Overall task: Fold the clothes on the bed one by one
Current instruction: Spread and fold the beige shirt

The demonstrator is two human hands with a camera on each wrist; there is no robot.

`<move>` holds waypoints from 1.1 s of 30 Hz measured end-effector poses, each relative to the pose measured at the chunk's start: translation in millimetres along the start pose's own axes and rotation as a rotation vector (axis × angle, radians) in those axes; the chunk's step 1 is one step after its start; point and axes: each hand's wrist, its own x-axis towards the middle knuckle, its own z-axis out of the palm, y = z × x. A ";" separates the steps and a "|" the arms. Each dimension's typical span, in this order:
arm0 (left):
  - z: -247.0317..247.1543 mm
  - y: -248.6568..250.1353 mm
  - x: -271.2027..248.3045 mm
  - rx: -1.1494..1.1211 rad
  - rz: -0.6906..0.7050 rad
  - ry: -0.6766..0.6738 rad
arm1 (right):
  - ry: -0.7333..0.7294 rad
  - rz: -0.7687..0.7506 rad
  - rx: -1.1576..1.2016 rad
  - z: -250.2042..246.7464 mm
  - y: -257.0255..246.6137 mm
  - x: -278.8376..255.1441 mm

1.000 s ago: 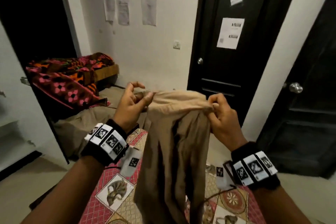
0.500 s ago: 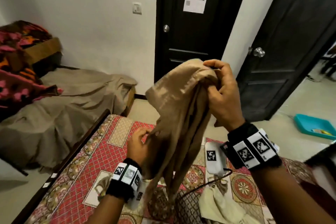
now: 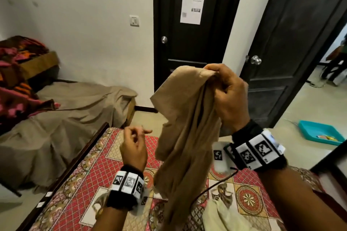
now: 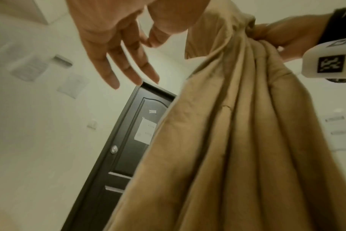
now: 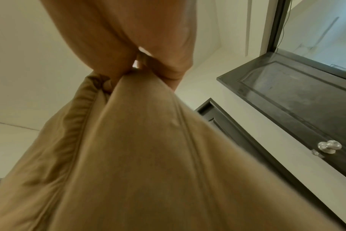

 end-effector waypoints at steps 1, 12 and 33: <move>-4.2 8.3 0.0 -0.037 0.036 -0.061 | 0.035 -0.002 -0.013 -8.1 3.2 4.5; 58.2 44.1 -105.7 -0.081 -0.157 -0.331 | -0.109 -0.027 0.127 -62.5 0.0 -20.3; -31.6 164.7 -18.8 0.207 0.355 -0.080 | -0.678 0.433 -0.315 -98.1 151.1 -168.3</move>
